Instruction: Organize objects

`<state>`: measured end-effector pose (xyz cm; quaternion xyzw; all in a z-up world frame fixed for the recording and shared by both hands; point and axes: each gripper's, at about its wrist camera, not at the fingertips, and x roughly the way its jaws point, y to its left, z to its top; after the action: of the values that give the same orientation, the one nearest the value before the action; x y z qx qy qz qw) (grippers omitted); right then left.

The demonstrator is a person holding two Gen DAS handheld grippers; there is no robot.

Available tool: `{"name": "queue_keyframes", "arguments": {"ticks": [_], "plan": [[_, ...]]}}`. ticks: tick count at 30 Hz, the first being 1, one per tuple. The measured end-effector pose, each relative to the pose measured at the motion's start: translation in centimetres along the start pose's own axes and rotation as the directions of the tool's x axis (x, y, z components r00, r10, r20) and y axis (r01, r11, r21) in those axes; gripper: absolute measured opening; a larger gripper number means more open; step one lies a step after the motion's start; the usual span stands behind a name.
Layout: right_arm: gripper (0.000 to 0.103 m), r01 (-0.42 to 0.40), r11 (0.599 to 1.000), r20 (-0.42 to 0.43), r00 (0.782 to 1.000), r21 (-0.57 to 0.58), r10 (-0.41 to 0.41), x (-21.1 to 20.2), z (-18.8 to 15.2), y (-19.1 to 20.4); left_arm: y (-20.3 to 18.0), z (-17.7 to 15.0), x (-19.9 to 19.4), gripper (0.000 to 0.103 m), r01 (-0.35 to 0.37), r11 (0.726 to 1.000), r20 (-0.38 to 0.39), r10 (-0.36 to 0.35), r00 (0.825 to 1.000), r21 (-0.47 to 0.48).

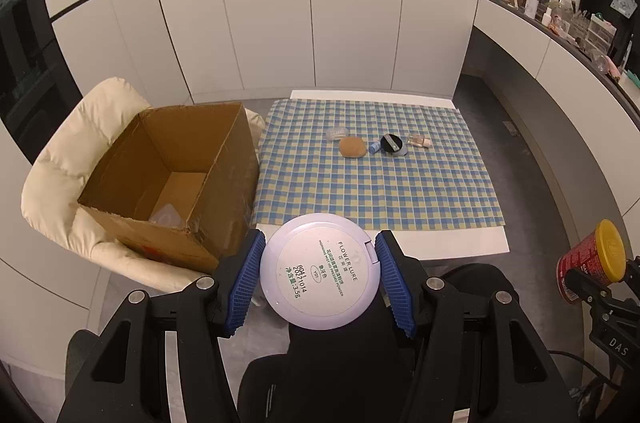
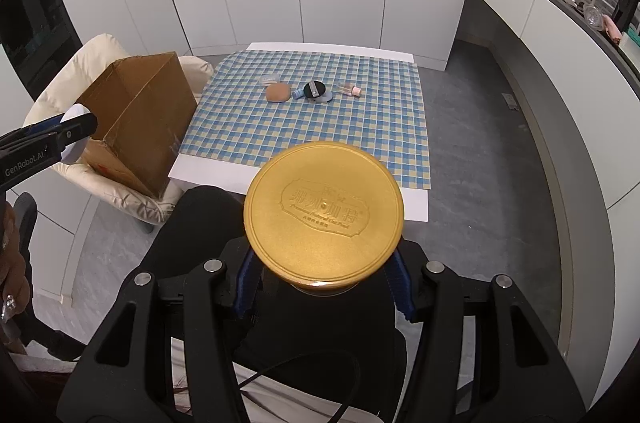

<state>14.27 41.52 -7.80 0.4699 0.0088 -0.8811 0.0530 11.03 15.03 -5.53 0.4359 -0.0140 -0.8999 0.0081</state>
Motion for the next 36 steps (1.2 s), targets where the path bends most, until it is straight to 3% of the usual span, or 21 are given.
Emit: {"name": "queue_keyframes", "arguments": {"ticks": [18, 36], "plan": [[0.056, -0.021, 0.999, 0.002, 1.0, -0.041, 0.021, 1.2, 1.8, 2.2, 2.4, -0.5, 0.7, 0.058, -0.024, 0.998, -0.014, 0.024, 1.0, -0.057], [0.056, -0.157, 0.968, -0.028, 0.988, -0.194, 0.155, 4.7, 4.1, 9.1, 8.7, -2.1, -0.4, 0.058, -0.165, 0.968, -0.047, 0.159, 0.986, -0.191]]}}
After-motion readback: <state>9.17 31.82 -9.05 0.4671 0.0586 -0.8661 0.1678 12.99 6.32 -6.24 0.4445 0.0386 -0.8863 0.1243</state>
